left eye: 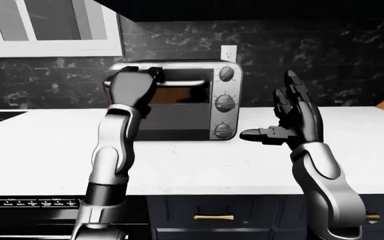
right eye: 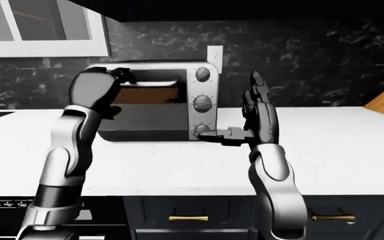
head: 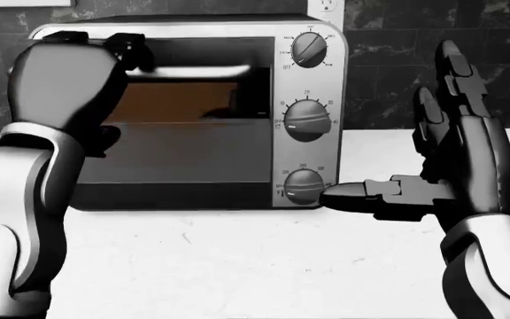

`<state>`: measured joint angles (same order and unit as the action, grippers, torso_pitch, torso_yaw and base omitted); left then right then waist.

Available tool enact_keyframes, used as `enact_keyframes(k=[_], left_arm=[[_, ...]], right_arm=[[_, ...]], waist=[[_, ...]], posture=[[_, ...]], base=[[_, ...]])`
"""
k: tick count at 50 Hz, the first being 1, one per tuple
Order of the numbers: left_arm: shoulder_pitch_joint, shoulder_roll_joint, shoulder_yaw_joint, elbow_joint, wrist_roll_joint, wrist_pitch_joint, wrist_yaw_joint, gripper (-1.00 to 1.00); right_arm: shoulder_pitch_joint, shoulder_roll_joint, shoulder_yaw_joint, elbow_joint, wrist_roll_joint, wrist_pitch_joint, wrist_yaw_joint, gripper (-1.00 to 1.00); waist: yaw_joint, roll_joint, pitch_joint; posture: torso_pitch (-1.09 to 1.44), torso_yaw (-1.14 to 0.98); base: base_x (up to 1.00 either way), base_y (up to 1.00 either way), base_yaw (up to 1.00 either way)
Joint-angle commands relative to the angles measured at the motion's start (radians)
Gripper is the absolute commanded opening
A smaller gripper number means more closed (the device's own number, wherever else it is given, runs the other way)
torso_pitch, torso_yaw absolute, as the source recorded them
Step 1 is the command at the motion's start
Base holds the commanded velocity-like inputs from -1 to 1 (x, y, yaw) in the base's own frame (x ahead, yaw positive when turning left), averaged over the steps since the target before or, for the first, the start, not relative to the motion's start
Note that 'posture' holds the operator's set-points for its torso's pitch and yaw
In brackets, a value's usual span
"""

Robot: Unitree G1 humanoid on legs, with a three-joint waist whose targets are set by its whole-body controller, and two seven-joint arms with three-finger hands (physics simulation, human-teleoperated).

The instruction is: Open the toaster oven door.

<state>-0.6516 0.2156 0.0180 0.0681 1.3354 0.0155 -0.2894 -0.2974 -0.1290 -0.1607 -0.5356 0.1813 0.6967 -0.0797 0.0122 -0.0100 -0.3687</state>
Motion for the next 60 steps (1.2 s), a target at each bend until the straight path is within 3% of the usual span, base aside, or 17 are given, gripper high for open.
enact_keyframes(k=[1, 9, 18, 31, 37, 39, 41, 43, 44, 46, 49, 50, 56, 57, 60], left_arm=[[0.041, -0.004, -0.014, 0.026, 0.007, 0.0, -0.141, 0.06], [0.086, -0.012, -0.001, -0.075, 0.009, 0.007, -0.184, 0.04], [0.25, -0.045, 0.008, -0.333, 0.033, 0.022, -0.246, 0.02], [0.327, -0.063, 0.032, -0.419, 0.097, 0.128, -0.245, -0.04], [0.432, -0.084, 0.023, -0.513, 0.115, 0.114, -0.253, -0.04], [0.446, -0.087, 0.025, -0.536, 0.115, 0.11, -0.262, -0.04], [0.474, -0.092, 0.028, -0.573, 0.115, 0.102, -0.271, -0.04], [0.492, -0.097, 0.031, -0.598, 0.115, 0.097, -0.278, -0.04], [0.493, -0.098, 0.031, -0.599, 0.115, 0.096, -0.278, -0.04], [0.532, -0.107, 0.031, -0.639, 0.112, 0.089, -0.282, -0.05], [0.566, -0.117, 0.029, -0.66, 0.109, 0.076, -0.275, -0.05], [0.573, -0.12, 0.028, -0.665, 0.111, 0.073, -0.275, -0.05], [0.593, -0.132, 0.025, -0.692, 0.108, 0.065, -0.289, 0.0], [0.616, -0.137, 0.025, -0.732, 0.105, 0.063, -0.308, 0.18], [0.638, -0.142, 0.026, -0.749, 0.101, 0.056, -0.307, 0.25]], right_arm=[[-0.028, -0.007, -0.008, -0.025, 0.0, -0.025, -0.001, 1.0], [-0.027, -0.009, -0.011, -0.027, 0.003, -0.024, -0.001, 1.0], [-0.032, -0.018, -0.024, -0.032, 0.014, -0.017, -0.004, 1.0], [-0.03, -0.024, -0.03, -0.038, 0.022, -0.013, -0.007, 1.0], [-0.022, -0.024, -0.032, -0.044, 0.024, -0.014, -0.007, 1.0], [-0.02, -0.024, -0.033, -0.049, 0.025, -0.011, -0.007, 1.0], [-0.021, -0.024, -0.032, -0.053, 0.025, -0.006, -0.009, 1.0], [-0.022, -0.024, -0.033, -0.054, 0.025, -0.004, -0.01, 1.0], [-0.022, -0.024, -0.033, -0.054, 0.025, -0.004, -0.01, 1.0], [-0.023, -0.023, -0.031, -0.05, 0.024, -0.006, -0.01, 1.0], [-0.024, -0.024, -0.032, -0.049, 0.024, -0.006, -0.009, 1.0], [-0.024, -0.024, -0.032, -0.048, 0.024, -0.006, -0.009, 1.0], [-0.025, -0.025, -0.033, -0.046, 0.025, -0.008, -0.009, 1.0], [-0.024, -0.024, -0.033, -0.041, 0.024, -0.013, -0.008, 1.0], [-0.023, -0.024, -0.033, -0.044, 0.025, -0.011, -0.009, 1.0]], waist=[[-0.002, -0.006, 0.023], [0.003, -0.008, 0.027], [0.002, -0.007, 0.032], [-0.006, 0.003, 0.047], [0.008, 0.008, 0.054], [0.015, 0.0, 0.06], [0.008, -0.031, 0.056], [0.011, -0.077, 0.039], [0.006, -0.06, 0.05], [-0.002, -0.056, 0.05], [-0.004, -0.02, 0.005], [-0.013, -0.032, 0.005], [-0.002, -0.021, 0.0], [0.0, -0.022, 0.0], [0.003, -0.023, -0.001]], posture=[[-0.53, 0.0], [-0.53, 0.0], [-0.53, 0.0], [-0.53, 0.0], [-0.53, 0.0], [-0.53, 0.0], [-0.53, 0.0], [-0.53, 0.0], [-0.53, 0.0], [-0.53, 0.0], [-0.53, 0.0], [-0.53, 0.0], [-0.53, 0.0], [-0.53, 0.0], [-0.53, 0.0]], base=[[0.0, 0.0, 0.0], [0.0, 0.0, 0.0], [0.0, 0.0, 0.0], [0.0, 0.0, 0.0], [0.0, 0.0, 0.0], [0.0, 0.0, 0.0], [0.0, 0.0, 0.0], [0.0, 0.0, 0.0], [0.0, 0.0, 0.0], [0.0, 0.0, 0.0], [0.0, 0.0, 0.0], [0.0, 0.0, 0.0], [0.0, 0.0, 0.0], [0.0, 0.0, 0.0], [0.0, 0.0, 0.0]])
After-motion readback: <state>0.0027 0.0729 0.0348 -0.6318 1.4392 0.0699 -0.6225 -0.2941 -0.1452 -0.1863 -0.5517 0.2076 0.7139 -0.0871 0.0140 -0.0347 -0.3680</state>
